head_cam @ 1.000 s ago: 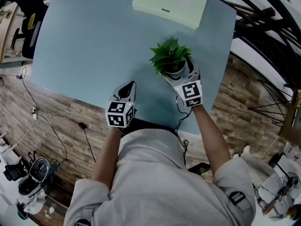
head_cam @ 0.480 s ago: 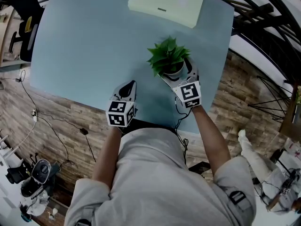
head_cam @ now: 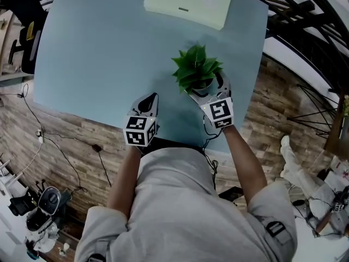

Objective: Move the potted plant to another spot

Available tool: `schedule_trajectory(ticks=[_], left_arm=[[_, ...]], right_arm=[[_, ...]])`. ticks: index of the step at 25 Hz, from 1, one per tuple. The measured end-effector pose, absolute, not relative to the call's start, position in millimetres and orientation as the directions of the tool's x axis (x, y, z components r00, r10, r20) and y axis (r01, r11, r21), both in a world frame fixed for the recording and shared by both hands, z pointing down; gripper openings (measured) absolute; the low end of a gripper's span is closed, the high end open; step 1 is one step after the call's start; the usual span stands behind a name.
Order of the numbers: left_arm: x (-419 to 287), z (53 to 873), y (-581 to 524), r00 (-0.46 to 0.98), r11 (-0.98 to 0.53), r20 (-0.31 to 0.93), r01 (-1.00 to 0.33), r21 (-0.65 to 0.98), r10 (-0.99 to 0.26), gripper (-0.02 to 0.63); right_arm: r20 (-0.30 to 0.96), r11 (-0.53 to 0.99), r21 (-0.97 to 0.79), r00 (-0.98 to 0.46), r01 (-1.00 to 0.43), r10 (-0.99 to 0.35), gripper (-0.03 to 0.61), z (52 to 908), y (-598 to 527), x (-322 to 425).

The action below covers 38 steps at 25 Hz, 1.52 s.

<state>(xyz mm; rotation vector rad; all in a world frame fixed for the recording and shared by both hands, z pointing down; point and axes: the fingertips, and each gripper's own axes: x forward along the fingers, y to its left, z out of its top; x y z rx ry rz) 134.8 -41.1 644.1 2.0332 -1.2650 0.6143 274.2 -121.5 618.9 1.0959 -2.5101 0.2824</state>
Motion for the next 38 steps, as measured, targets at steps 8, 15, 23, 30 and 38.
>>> schedule_trajectory(ticks=[8,15,23,30,38], left_arm=[[143.7,645.5,-37.1,0.438,-0.336,0.681,-0.897,0.287,-0.587,0.012],[155.4,647.1,-31.1,0.448,-0.353,0.68,-0.891,0.286,-0.58,0.012],[157.8,647.3,-29.0,0.446,-0.358,0.683,-0.891,0.279,-0.578,0.012],[160.0,645.8,-26.8,0.446,-0.366,0.686,-0.89,0.272,-0.575,0.012],[162.6,643.2,-27.2,0.451,-0.378,0.685,-0.886,0.269,-0.572,0.012]], right_arm=[[0.438,0.662,-0.025,-0.603,-0.75,-0.667,0.523,622.4,-110.0,284.0],[0.452,0.65,-0.024,-0.588,-0.76,-0.671,0.523,627.6,-98.6,296.7],[0.457,0.646,-0.029,-0.585,-0.763,-0.67,0.522,630.7,-93.4,299.9],[0.457,0.646,-0.028,-0.584,-0.763,-0.671,0.522,631.5,-91.4,300.8],[0.479,0.646,-0.015,-0.572,-0.763,-0.666,0.525,633.6,-91.2,301.4]])
